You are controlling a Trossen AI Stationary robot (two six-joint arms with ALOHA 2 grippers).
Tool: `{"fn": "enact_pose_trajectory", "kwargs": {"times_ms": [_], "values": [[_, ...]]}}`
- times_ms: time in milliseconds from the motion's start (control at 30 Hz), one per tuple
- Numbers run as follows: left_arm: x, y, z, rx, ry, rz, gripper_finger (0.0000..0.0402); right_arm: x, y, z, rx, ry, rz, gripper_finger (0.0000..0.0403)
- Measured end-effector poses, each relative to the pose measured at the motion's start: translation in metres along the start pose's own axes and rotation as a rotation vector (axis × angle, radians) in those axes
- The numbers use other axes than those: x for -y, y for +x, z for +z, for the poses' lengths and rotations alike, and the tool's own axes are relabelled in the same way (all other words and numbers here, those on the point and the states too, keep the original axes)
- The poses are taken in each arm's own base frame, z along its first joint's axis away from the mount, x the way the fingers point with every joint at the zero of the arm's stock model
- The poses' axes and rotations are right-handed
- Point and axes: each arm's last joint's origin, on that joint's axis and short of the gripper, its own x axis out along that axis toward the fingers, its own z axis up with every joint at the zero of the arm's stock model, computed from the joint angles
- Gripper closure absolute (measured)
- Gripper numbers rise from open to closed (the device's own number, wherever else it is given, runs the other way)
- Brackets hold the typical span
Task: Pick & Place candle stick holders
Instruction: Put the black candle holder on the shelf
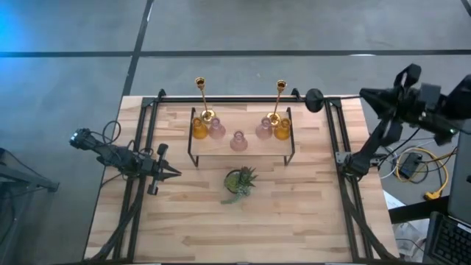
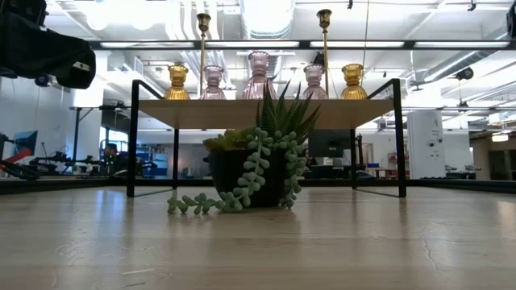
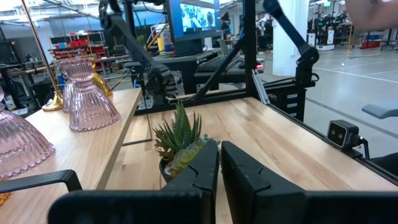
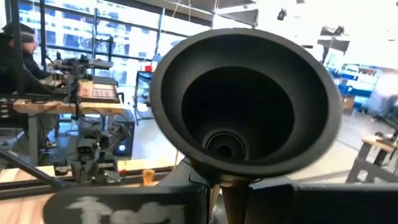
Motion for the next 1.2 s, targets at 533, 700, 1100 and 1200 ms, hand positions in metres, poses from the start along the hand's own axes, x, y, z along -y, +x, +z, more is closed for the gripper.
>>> {"fn": "enact_pose_trajectory", "kwargs": {"times_ms": [533, 700, 1100, 1200], "values": [[0.000, 0.000, 0.000, 0.000, 0.000, 0.000, 0.0376, -0.077, 0.080, 0.055, -0.033, -0.342, -0.294, 0.0394], [0.000, 0.000, 0.000, 0.000, 0.000, 0.000, 0.0376, -0.067, 0.113, 0.054, -0.010, -0.375, -0.353, 0.0394], [0.000, 0.000, 0.000, 0.000, 0.000, 0.000, 0.0376, 0.016, 0.164, 0.031, -0.068, -0.271, -0.111, 0.0394], [0.000, 0.000, 0.000, 0.000, 0.000, 0.000, 0.0376, 0.042, 0.169, 0.028, -0.056, -0.254, -0.089, 0.0394]]}}
